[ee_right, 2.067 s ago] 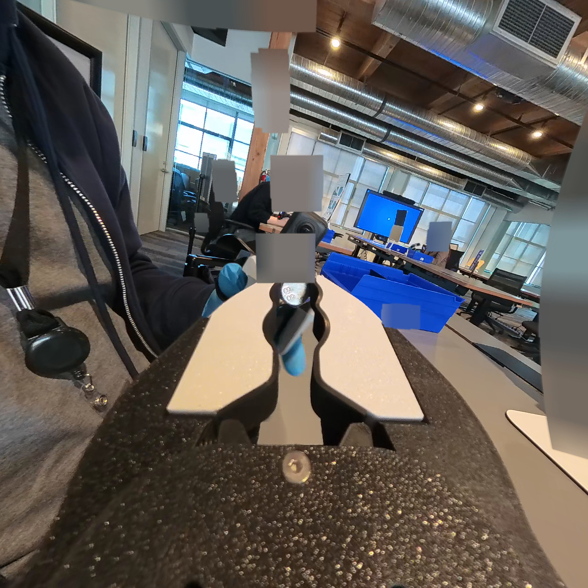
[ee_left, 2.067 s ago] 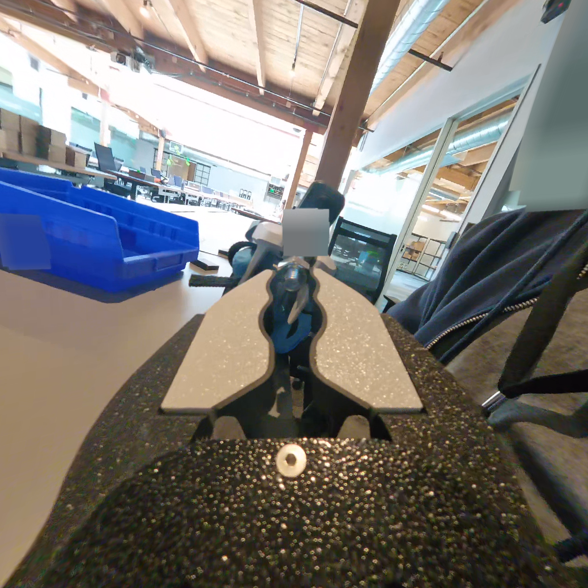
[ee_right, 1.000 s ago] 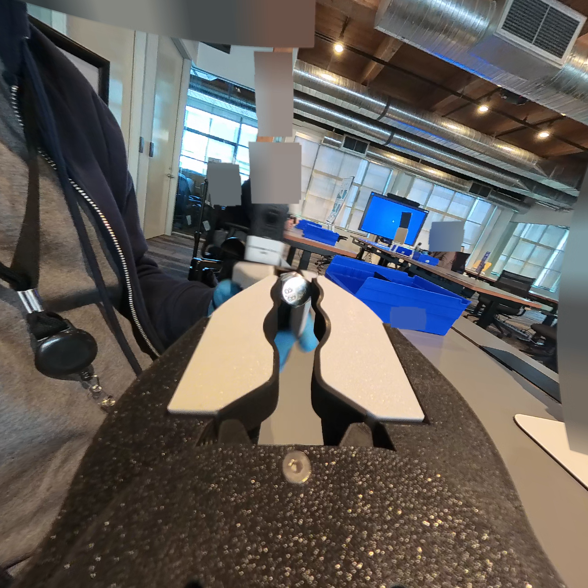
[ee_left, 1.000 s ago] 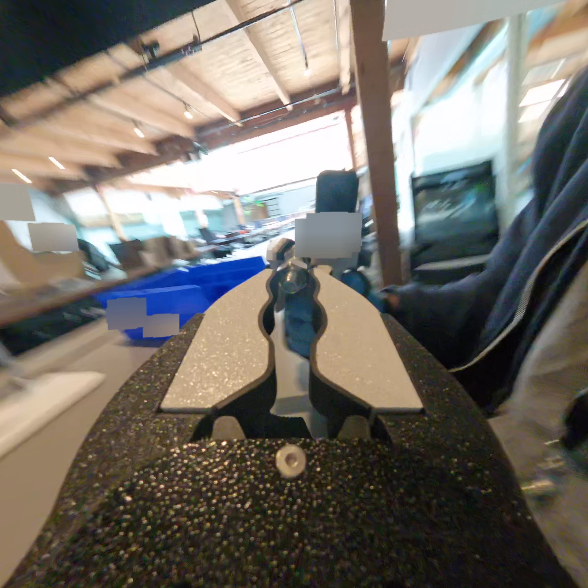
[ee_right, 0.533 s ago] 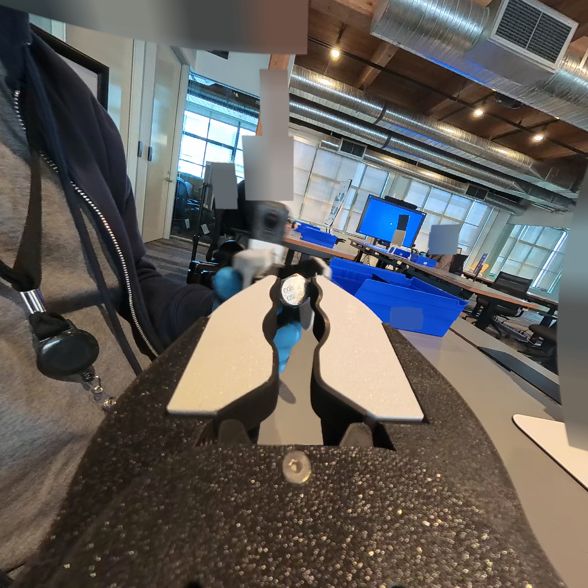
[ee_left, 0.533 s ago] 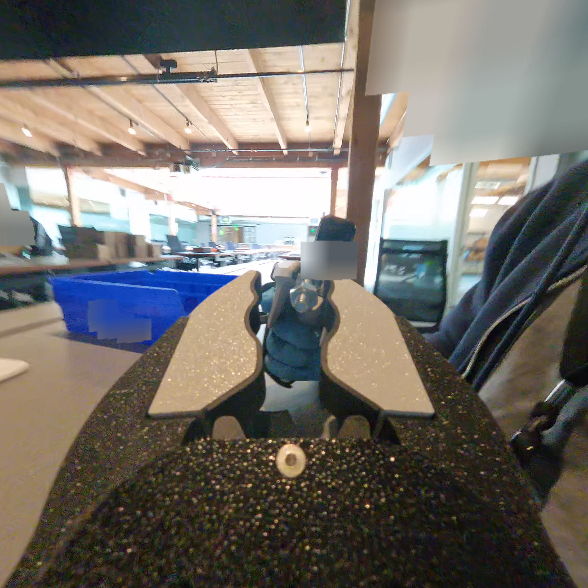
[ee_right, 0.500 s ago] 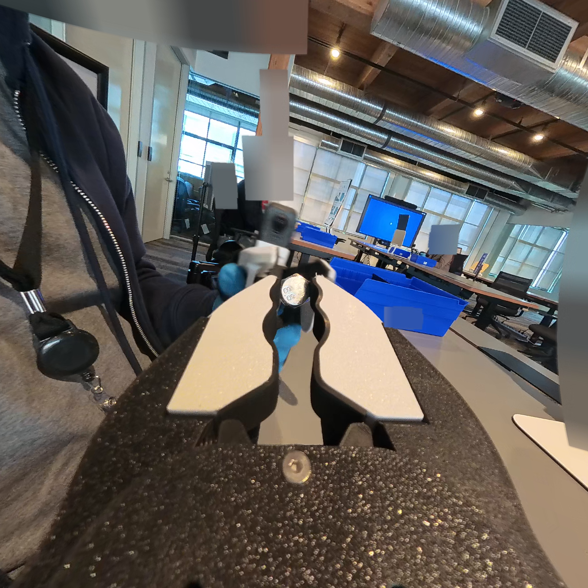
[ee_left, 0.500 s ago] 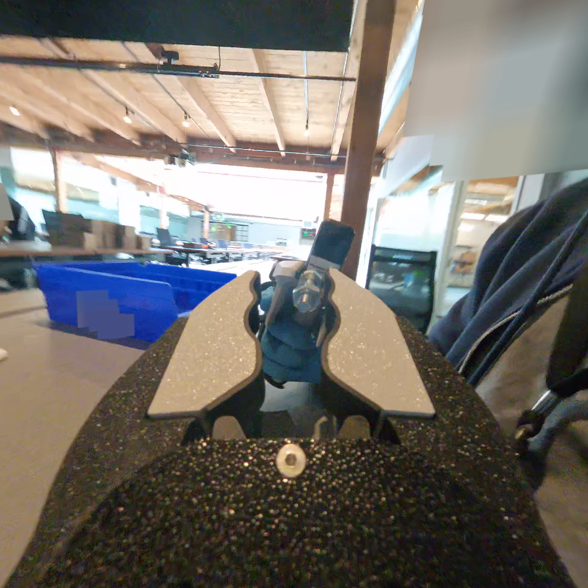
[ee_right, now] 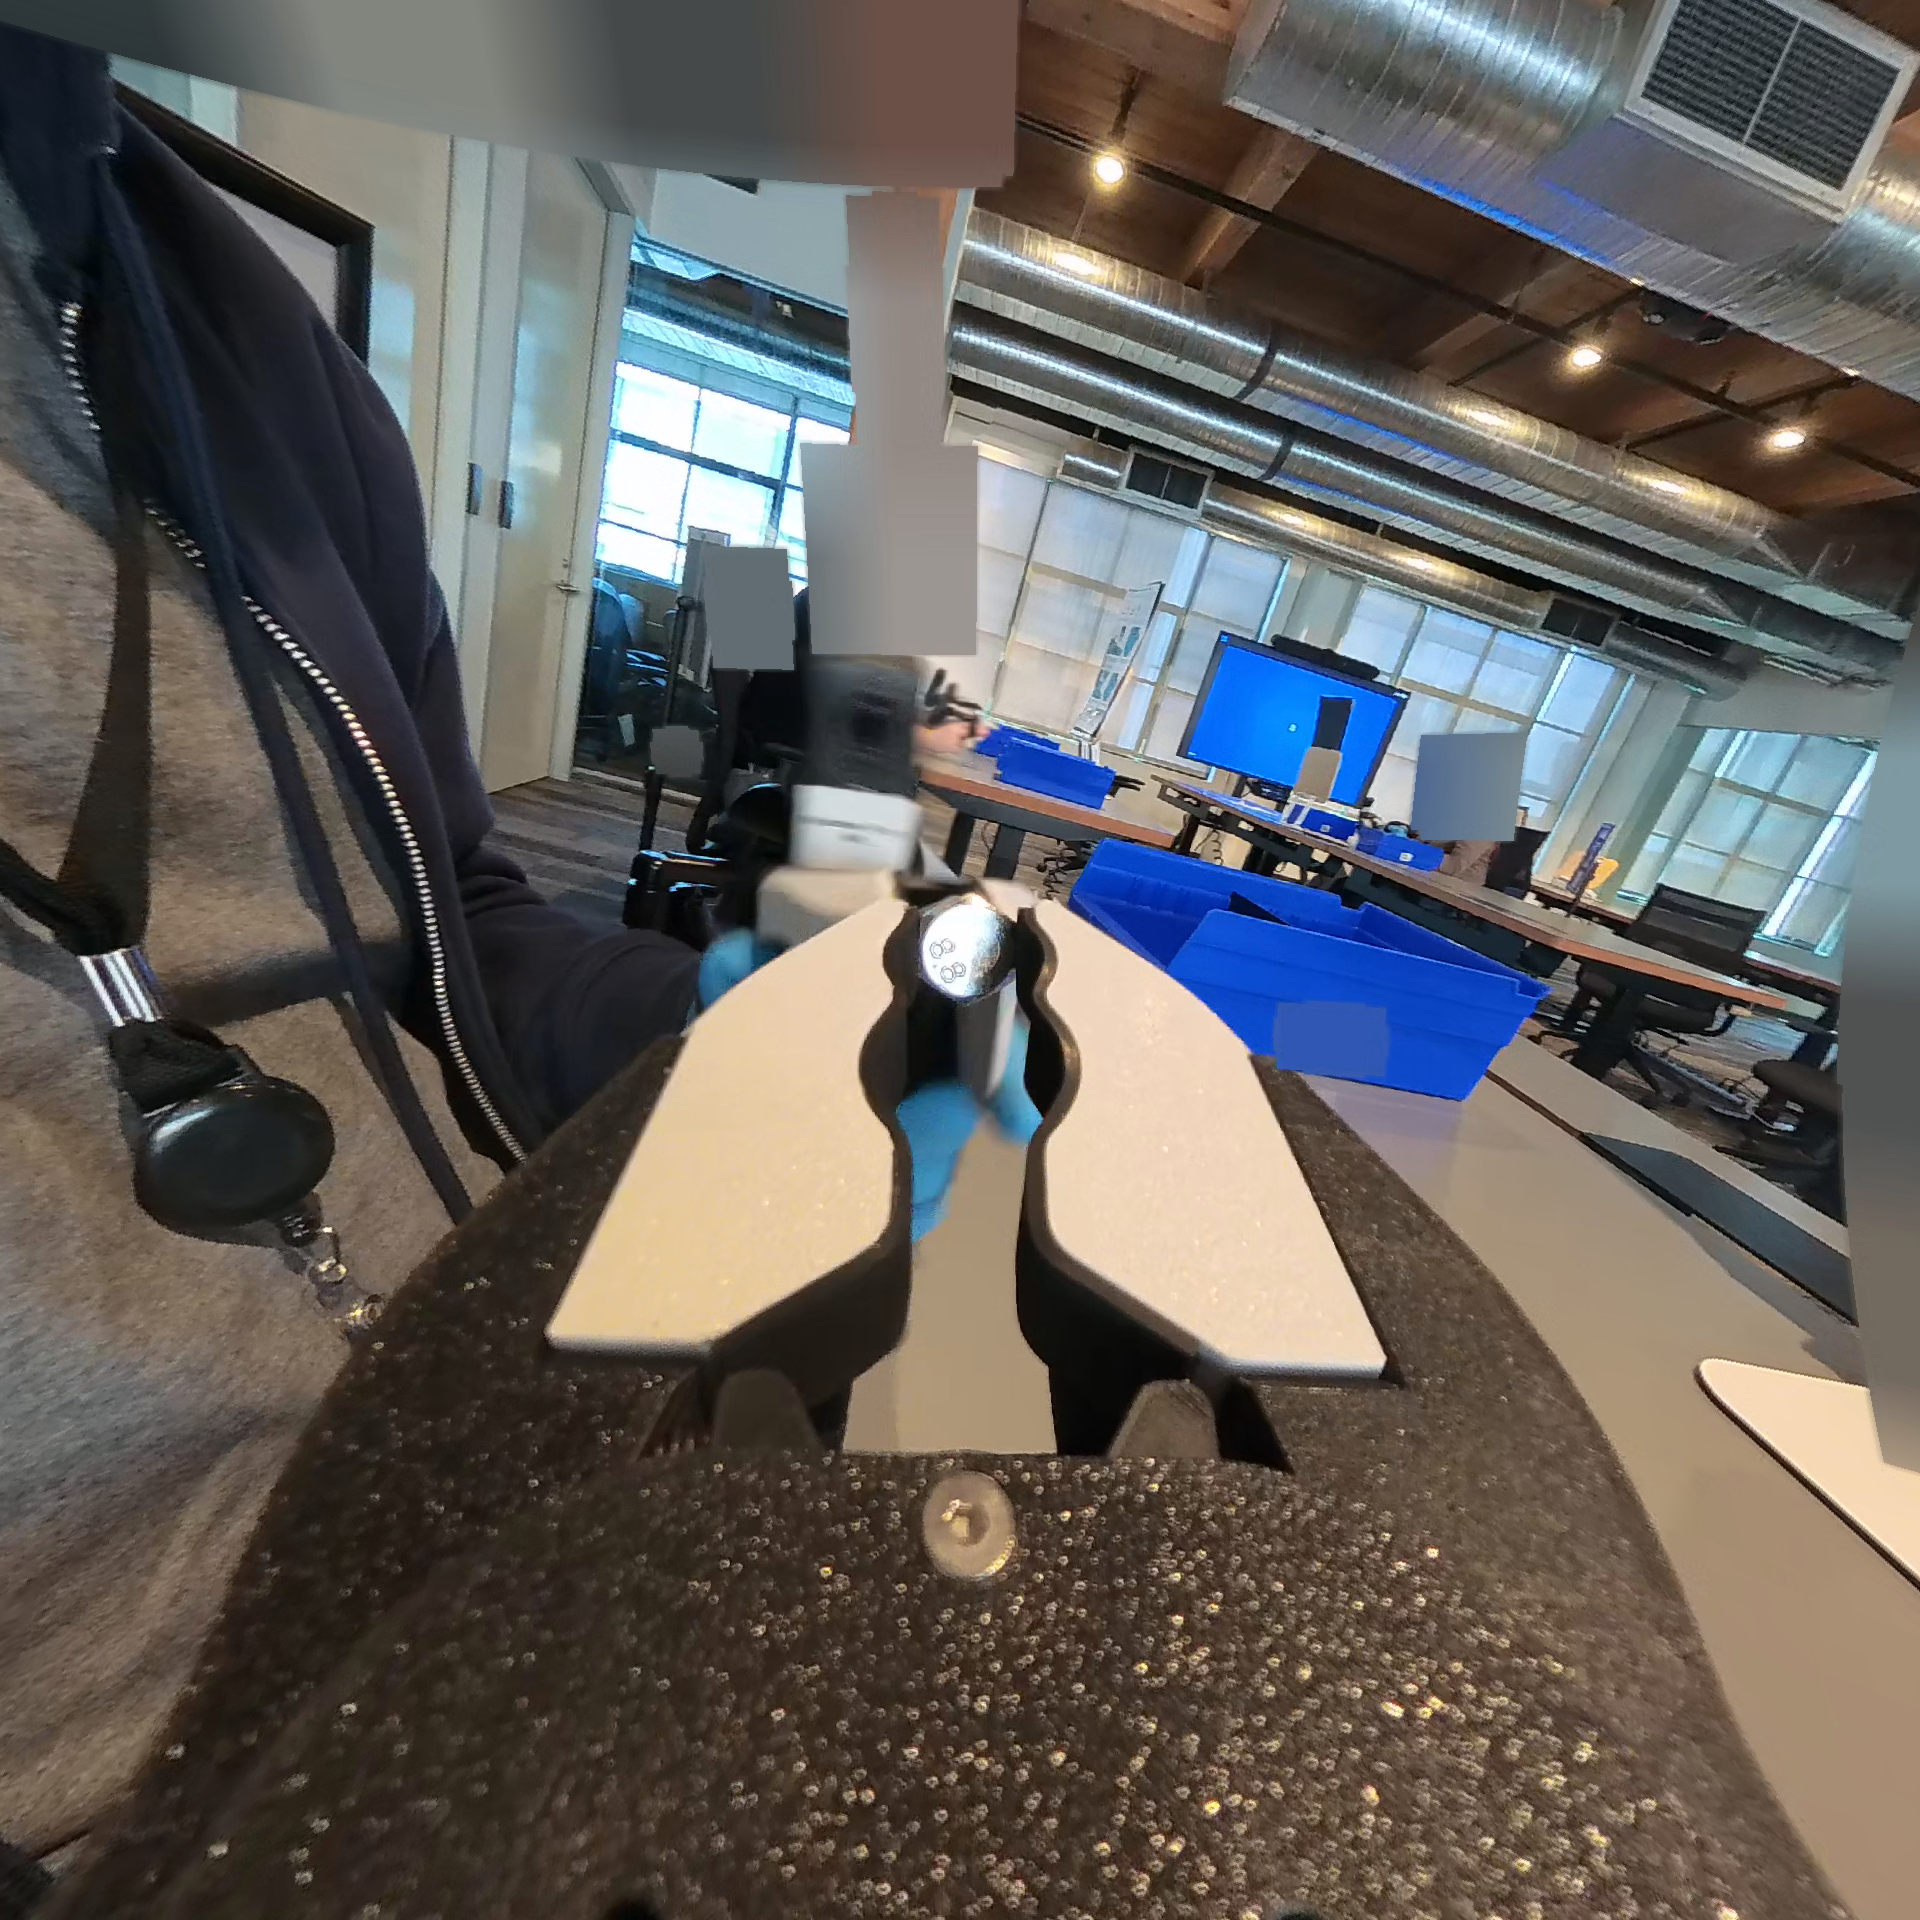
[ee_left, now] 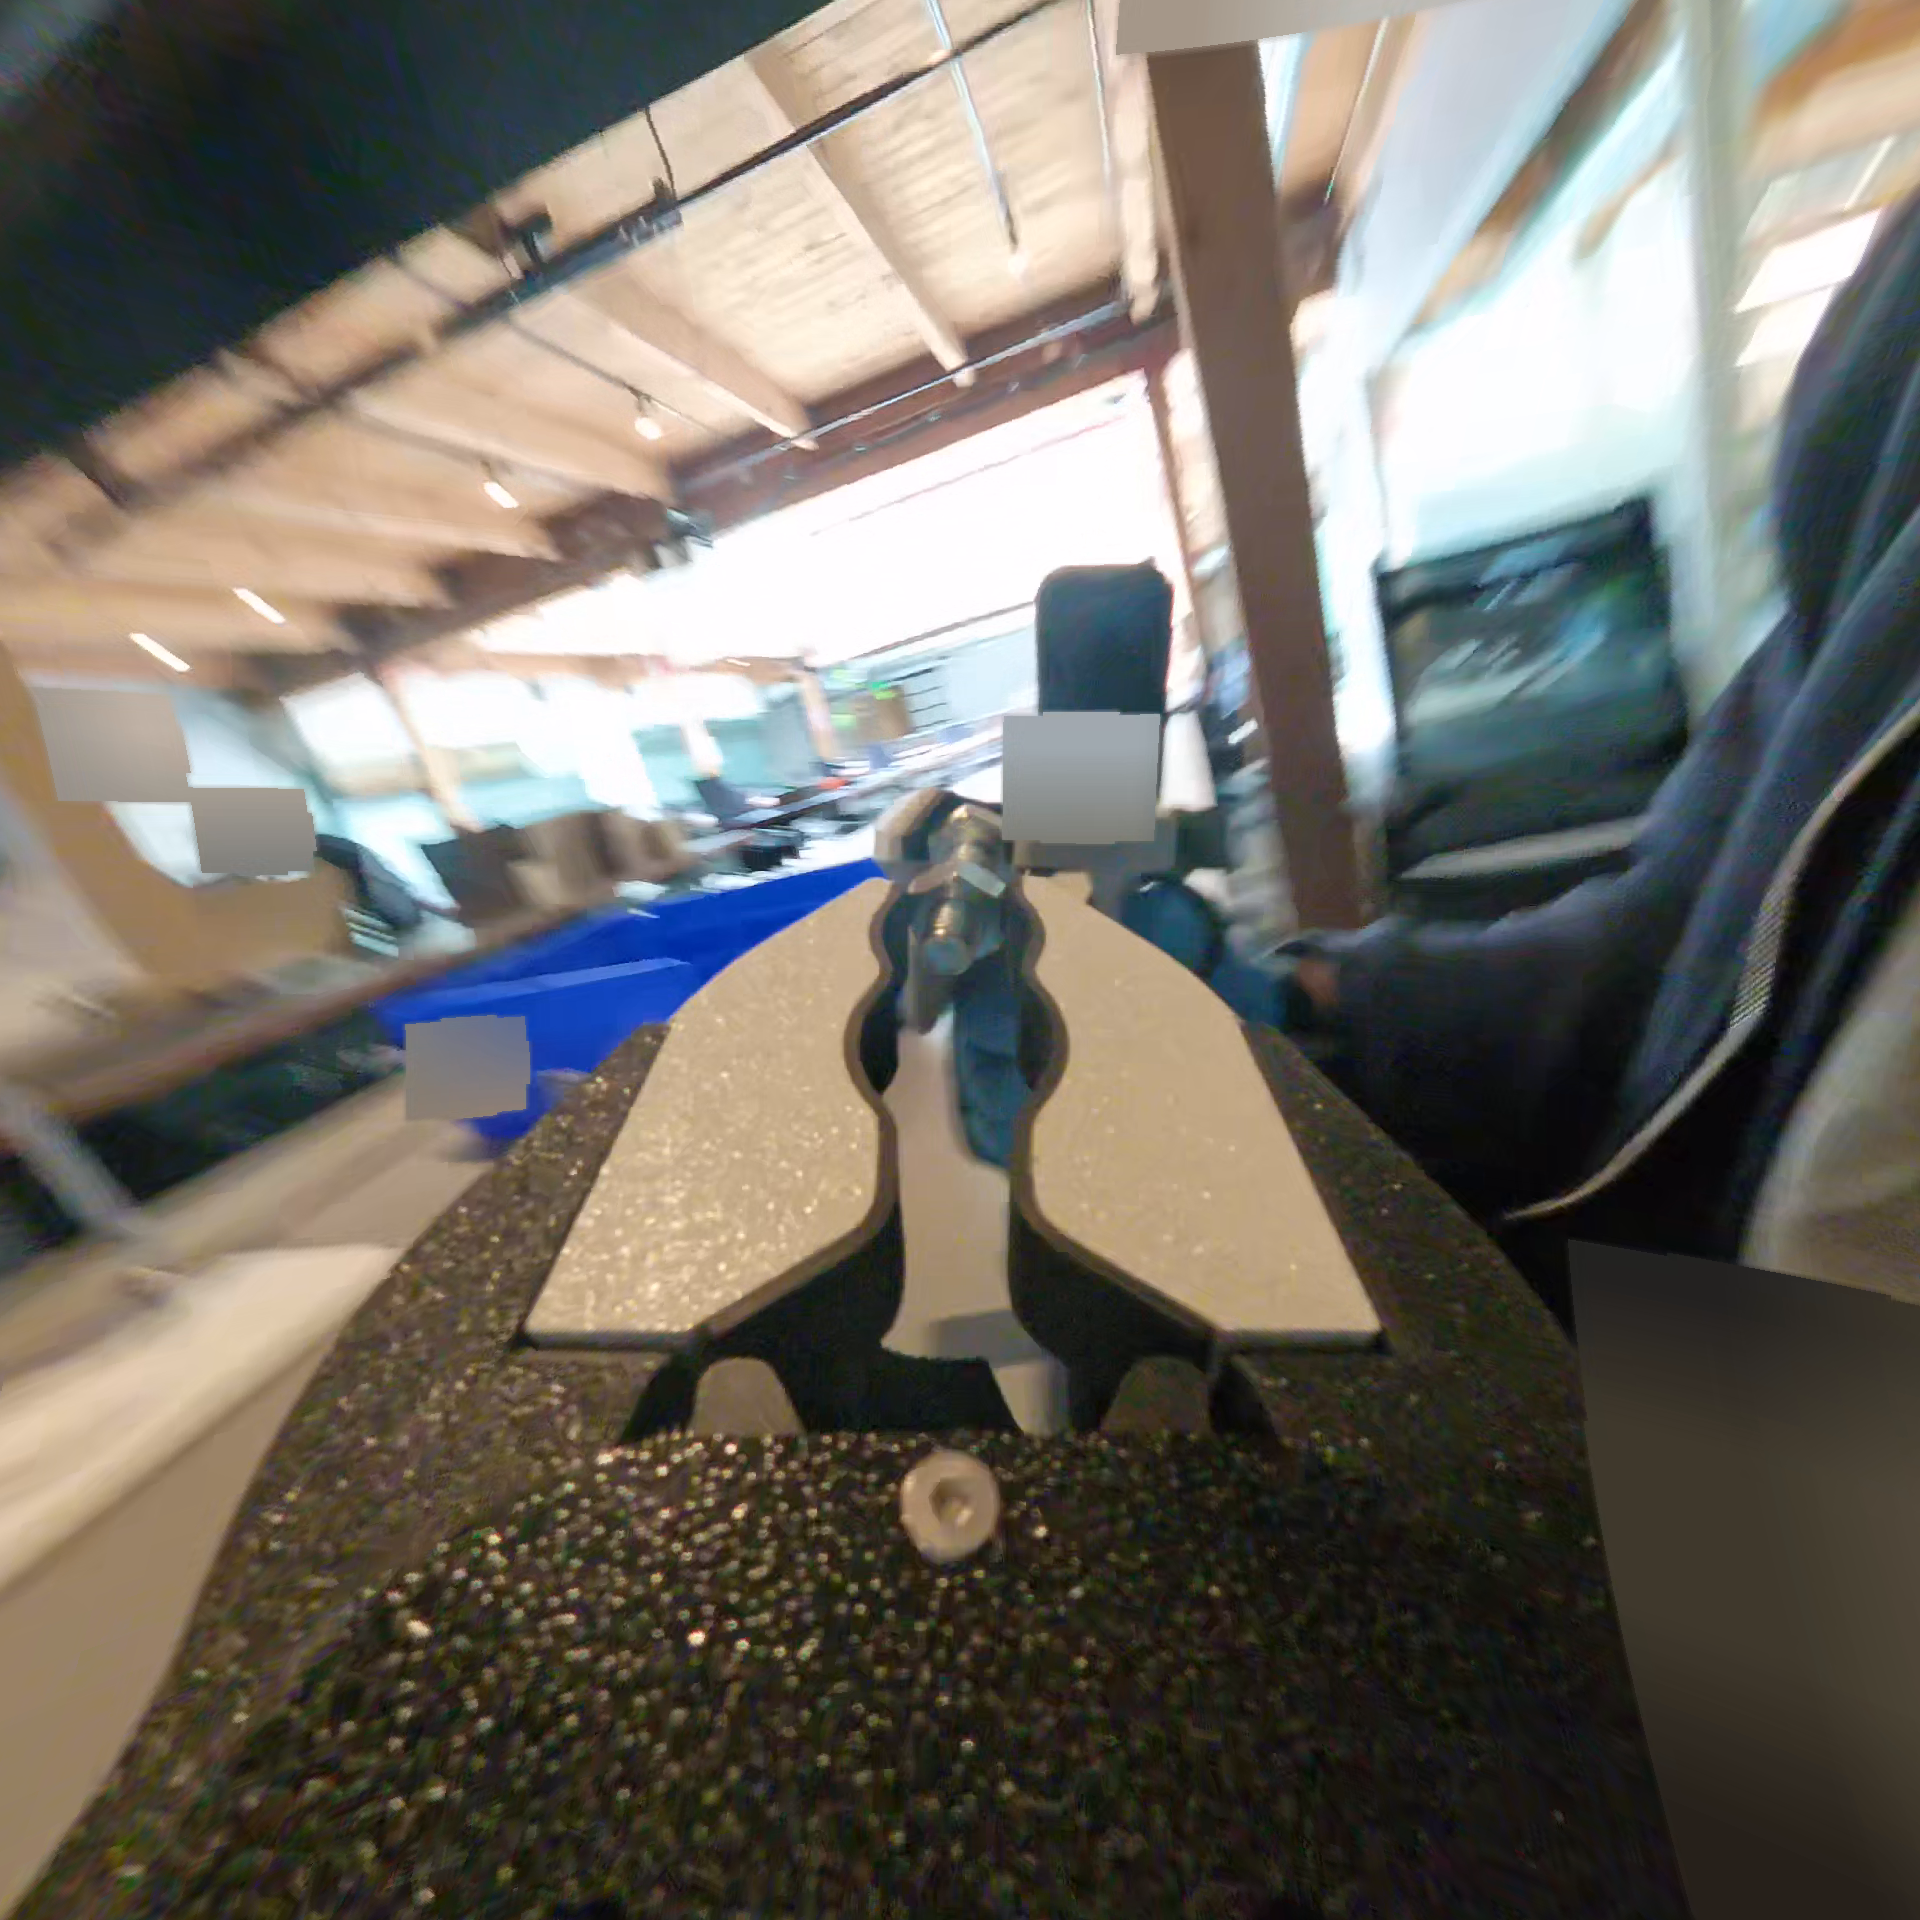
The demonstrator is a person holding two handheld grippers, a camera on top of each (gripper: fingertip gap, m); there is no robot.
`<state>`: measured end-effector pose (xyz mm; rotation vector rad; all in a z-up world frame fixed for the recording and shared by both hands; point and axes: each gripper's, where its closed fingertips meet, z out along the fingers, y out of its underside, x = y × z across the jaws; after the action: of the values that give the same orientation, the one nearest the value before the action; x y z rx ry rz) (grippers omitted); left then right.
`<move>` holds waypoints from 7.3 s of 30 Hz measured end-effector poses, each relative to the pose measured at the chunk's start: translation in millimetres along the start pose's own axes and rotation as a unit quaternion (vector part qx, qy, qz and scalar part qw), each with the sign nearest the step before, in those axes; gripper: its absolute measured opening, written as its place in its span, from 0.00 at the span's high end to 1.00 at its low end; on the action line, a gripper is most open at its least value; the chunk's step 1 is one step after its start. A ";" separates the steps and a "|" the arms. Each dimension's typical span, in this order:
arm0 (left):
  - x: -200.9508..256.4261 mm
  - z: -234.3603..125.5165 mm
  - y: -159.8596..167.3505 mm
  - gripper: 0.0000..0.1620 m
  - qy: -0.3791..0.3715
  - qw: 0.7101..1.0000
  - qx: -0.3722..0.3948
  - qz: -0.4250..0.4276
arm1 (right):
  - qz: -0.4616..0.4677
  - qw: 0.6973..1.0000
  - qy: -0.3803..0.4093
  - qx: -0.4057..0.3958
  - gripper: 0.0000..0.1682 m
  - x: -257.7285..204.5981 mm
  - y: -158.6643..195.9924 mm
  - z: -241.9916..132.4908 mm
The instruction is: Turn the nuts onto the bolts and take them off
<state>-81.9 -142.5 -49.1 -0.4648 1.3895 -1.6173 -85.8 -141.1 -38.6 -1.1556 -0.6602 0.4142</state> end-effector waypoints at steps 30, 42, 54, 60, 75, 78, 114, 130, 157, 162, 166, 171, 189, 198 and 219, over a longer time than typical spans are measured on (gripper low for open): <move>1.5 2.8 1.2 0.89 0.041 0.982 -0.001 -0.183 | -0.003 1.000 0.005 0.000 0.90 1.2 0.0 0.2; -6.0 -0.9 -8.7 0.75 -0.018 0.999 0.019 -0.044 | 0.000 1.000 0.009 0.008 0.90 2.7 -2.4 -1.6; -3.0 -1.6 -3.7 0.81 0.102 0.914 0.042 -0.389 | -0.004 1.000 0.009 0.003 0.90 2.4 -1.0 -1.0; 1.5 1.4 1.5 0.90 0.086 0.941 0.016 -0.326 | -0.005 1.000 0.006 0.000 0.90 1.0 0.0 0.1; -12.0 -0.3 -6.9 0.71 -0.003 0.988 0.028 -0.149 | -0.001 1.000 0.008 0.007 0.90 2.3 -2.3 -1.2; -14.8 -0.8 -0.7 0.72 0.031 0.959 0.023 -0.281 | -0.001 1.000 0.010 0.009 0.90 3.1 -2.8 -1.5; -1.9 1.1 2.8 0.85 0.084 0.931 0.016 -0.355 | -0.006 1.000 0.013 -0.004 0.89 2.8 0.8 0.2; -7.1 -1.1 -3.6 0.76 -0.039 0.999 0.001 0.016 | -0.002 1.000 0.012 0.005 0.90 2.8 -1.6 -0.6; -4.8 -3.4 -9.1 0.79 -0.036 0.999 0.019 0.022 | 0.002 1.000 0.012 0.008 0.90 3.3 -2.3 -1.0; -14.9 -6.0 -7.4 0.78 0.017 0.972 0.046 -0.228 | 0.002 1.000 0.013 0.008 0.90 3.3 -2.3 -1.0; -7.0 -3.0 -2.8 0.79 0.063 0.947 0.040 -0.314 | 0.002 1.000 0.012 0.007 0.90 3.3 -2.1 -0.7; -0.7 1.1 -0.3 0.90 0.061 0.954 0.029 -0.292 | 0.002 1.000 0.008 0.008 0.90 2.0 -2.2 -0.4; -10.7 -2.3 -7.8 0.79 -0.010 0.988 0.041 -0.151 | 0.003 1.000 0.010 0.012 0.90 2.4 -4.1 -1.0; 0.8 3.6 -0.1 0.81 0.064 0.947 0.026 -0.315 | 0.002 1.000 0.009 0.011 0.90 2.3 -3.5 -0.5; -2.6 3.7 7.1 0.88 -0.083 0.980 -0.045 0.177 | -0.001 1.000 0.004 0.007 0.90 0.2 -2.8 0.9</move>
<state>-75.0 -142.0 -53.8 -0.3707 1.3366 -1.2054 -86.4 -141.4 -35.7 -1.1415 -0.6514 0.4119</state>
